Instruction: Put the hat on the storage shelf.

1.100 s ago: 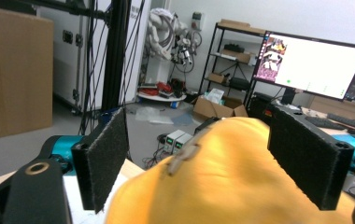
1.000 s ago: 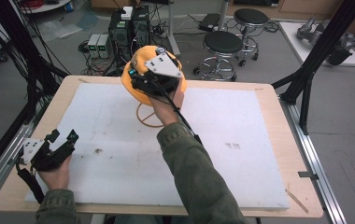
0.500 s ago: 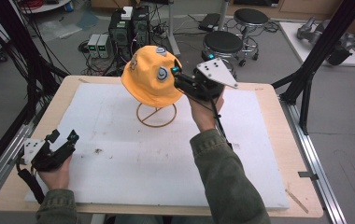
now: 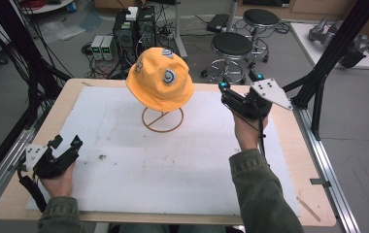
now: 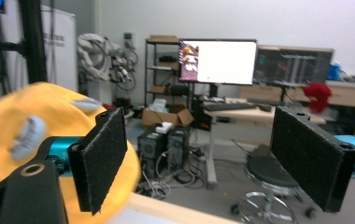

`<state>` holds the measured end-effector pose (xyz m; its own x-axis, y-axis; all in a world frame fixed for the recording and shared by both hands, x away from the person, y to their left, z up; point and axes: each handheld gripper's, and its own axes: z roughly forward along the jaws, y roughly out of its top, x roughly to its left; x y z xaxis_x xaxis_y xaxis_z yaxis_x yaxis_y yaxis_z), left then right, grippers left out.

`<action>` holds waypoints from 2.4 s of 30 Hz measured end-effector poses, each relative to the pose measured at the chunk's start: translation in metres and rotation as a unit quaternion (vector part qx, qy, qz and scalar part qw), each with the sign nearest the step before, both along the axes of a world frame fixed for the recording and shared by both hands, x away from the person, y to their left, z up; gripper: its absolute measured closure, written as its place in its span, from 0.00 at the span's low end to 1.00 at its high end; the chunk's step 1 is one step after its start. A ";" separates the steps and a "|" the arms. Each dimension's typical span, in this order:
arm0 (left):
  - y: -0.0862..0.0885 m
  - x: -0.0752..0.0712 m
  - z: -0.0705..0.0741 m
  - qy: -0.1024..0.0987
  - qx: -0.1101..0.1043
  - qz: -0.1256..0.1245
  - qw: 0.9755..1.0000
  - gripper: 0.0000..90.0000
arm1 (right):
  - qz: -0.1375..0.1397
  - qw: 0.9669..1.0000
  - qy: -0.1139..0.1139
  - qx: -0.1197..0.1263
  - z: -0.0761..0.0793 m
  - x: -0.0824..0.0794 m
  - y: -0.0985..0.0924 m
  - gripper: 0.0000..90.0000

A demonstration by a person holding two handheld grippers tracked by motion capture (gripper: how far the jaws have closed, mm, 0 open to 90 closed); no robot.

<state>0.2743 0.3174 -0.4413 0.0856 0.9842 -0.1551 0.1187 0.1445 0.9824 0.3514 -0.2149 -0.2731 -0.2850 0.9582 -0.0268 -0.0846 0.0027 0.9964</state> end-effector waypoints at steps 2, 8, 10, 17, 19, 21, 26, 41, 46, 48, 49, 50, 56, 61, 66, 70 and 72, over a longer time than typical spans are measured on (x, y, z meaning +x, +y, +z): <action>-0.001 0.000 0.000 0.000 0.001 0.000 1.000 0.37 | -0.006 1.000 0.002 0.007 -0.005 -0.003 -0.012 0.20; -0.001 0.001 0.000 -0.001 0.001 0.001 1.000 0.37 | -0.022 1.000 0.014 0.012 -0.019 -0.015 -0.037 0.20; -0.001 0.001 0.000 -0.001 0.001 0.001 1.000 0.37 | -0.026 0.999 0.014 0.013 -0.022 -0.019 -0.043 0.20; -0.002 0.000 0.000 0.001 0.001 0.000 1.000 0.37 | -0.030 0.999 0.024 0.012 -0.033 -0.030 -0.059 0.20; -0.002 0.000 0.000 0.000 0.001 0.001 1.000 0.37 | -0.030 0.999 0.029 0.013 -0.037 -0.033 -0.061 0.20; -0.002 0.000 0.000 0.000 0.000 0.001 1.000 0.37 | -0.029 0.999 0.031 0.012 -0.041 -0.035 -0.062 0.20; -0.001 0.000 0.000 -0.001 -0.001 0.002 1.000 0.37 | -0.028 0.998 0.052 0.013 -0.051 -0.041 -0.062 0.18; -0.001 -0.002 0.001 -0.004 -0.003 0.005 1.000 0.37 | -0.047 0.996 0.069 0.012 -0.046 -0.059 -0.060 0.17; -0.001 -0.002 0.001 -0.005 -0.004 0.006 1.000 0.37 | -0.063 0.996 0.068 0.016 -0.050 -0.070 -0.063 0.18; -0.002 -0.002 0.001 -0.006 -0.004 0.006 1.000 0.37 | -0.066 0.995 0.079 0.018 -0.057 -0.073 -0.065 0.18; -0.002 -0.002 0.001 -0.005 -0.005 0.006 1.000 0.37 | -0.065 0.994 0.085 0.018 -0.062 -0.074 -0.066 0.18; -0.002 -0.002 0.001 -0.004 -0.004 0.005 1.000 0.37 | -0.067 0.994 0.089 0.020 -0.066 -0.076 -0.068 0.18; -0.003 -0.001 0.001 -0.004 -0.003 0.003 1.000 0.37 | -0.065 0.991 0.118 0.030 -0.099 -0.078 -0.074 0.18; -0.003 -0.001 0.001 -0.003 -0.003 0.003 1.000 0.37 | -0.065 0.989 0.131 0.024 -0.118 -0.080 -0.074 0.18; -0.002 -0.001 0.001 -0.004 -0.003 0.002 1.000 0.37 | -0.069 0.988 0.138 0.012 -0.128 -0.082 -0.073 0.17; -0.003 -0.001 0.001 -0.004 -0.003 0.002 1.000 0.37 | -0.070 0.987 0.146 0.014 -0.137 -0.083 -0.073 0.17; -0.003 -0.001 0.001 -0.004 -0.004 0.002 1.000 0.37 | -0.075 0.985 0.153 0.009 -0.141 -0.082 -0.073 0.16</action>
<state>0.2732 0.3147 -0.4408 0.0826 0.9833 -0.1622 0.1108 0.1527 0.9820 0.2690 -0.2876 -0.4144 -0.1323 0.9897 0.0548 0.2196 -0.0246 0.9753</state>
